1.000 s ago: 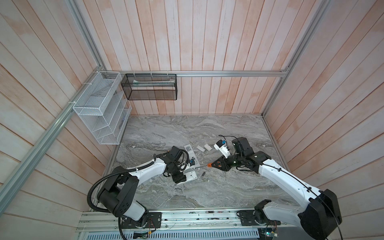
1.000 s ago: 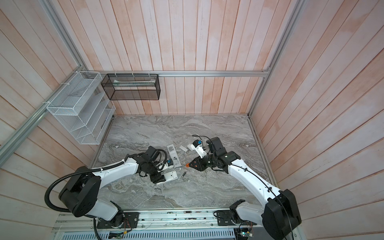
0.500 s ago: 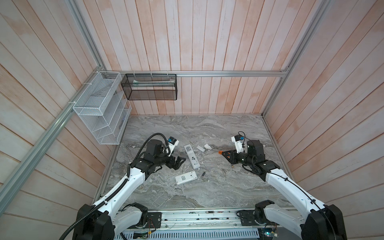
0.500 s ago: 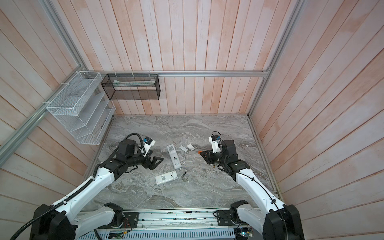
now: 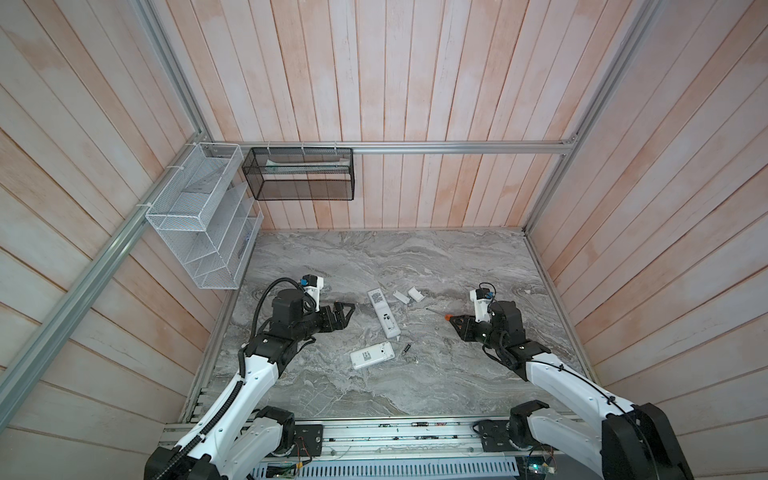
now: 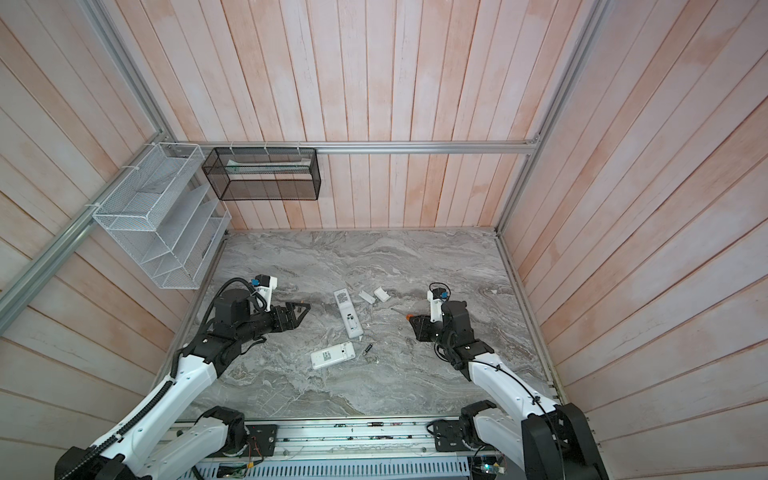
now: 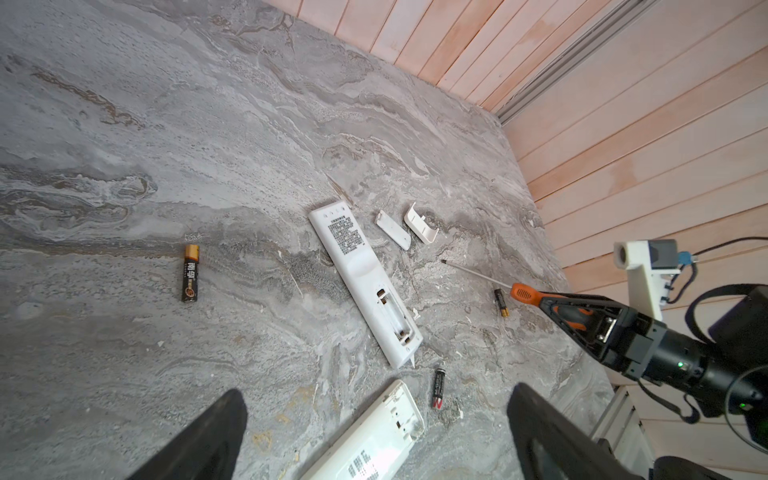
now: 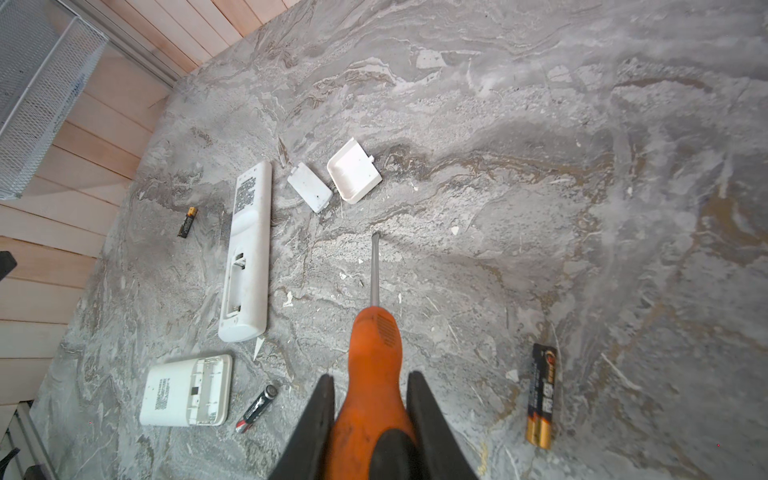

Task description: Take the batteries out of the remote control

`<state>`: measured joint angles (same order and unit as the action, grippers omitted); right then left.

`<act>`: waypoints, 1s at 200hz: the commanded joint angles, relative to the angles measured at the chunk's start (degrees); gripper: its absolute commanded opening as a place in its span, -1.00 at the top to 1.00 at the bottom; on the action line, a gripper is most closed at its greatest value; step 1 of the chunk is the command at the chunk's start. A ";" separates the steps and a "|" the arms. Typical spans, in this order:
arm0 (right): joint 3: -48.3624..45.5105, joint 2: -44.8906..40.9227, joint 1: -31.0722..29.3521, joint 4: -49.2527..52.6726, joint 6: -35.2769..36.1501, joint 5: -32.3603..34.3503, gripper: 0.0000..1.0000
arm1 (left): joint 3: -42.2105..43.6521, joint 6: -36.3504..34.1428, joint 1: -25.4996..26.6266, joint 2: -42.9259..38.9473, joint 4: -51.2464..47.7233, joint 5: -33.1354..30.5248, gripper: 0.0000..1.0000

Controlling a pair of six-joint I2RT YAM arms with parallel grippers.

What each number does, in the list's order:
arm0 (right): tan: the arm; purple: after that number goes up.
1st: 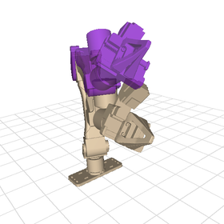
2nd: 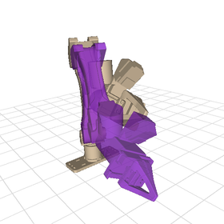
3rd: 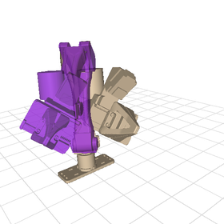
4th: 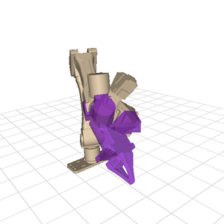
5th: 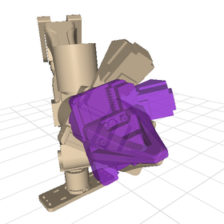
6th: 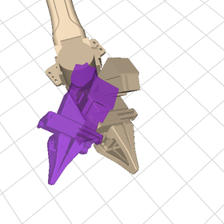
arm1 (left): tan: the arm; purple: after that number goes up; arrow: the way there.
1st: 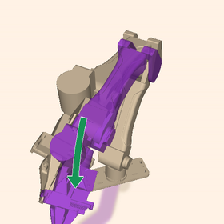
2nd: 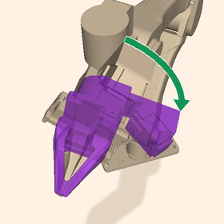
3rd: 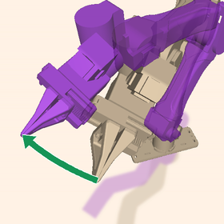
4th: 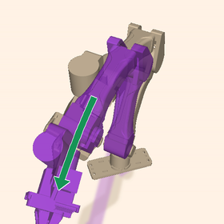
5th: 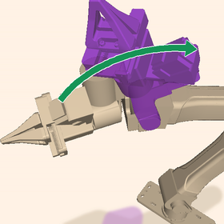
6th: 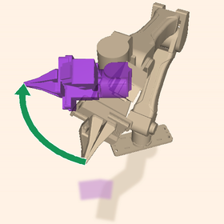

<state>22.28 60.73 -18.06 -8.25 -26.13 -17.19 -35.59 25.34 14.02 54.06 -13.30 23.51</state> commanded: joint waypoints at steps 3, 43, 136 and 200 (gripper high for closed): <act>-1.87 0.68 0.15 -5.17 -1.27 -0.03 0.53 | 0.54 1.57 -0.65 -0.67 -0.41 -0.58 -1.00; -3.89 2.60 0.12 -7.77 -1.89 -1.74 0.19 | 1.64 3.10 -0.91 -0.50 1.12 -0.37 -1.00; -0.60 3.58 0.00 -5.48 0.79 -3.30 -0.01 | 2.19 2.95 -1.36 0.98 1.68 -0.92 -1.00; 5.98 -3.61 4.57 -2.26 5.74 5.25 -0.14 | 2.72 4.81 -1.60 -1.20 3.58 -8.90 -1.00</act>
<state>27.24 59.99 -16.23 -10.81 -22.26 -17.98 -33.95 28.58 12.75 54.94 -11.94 20.62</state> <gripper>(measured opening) 0.558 0.998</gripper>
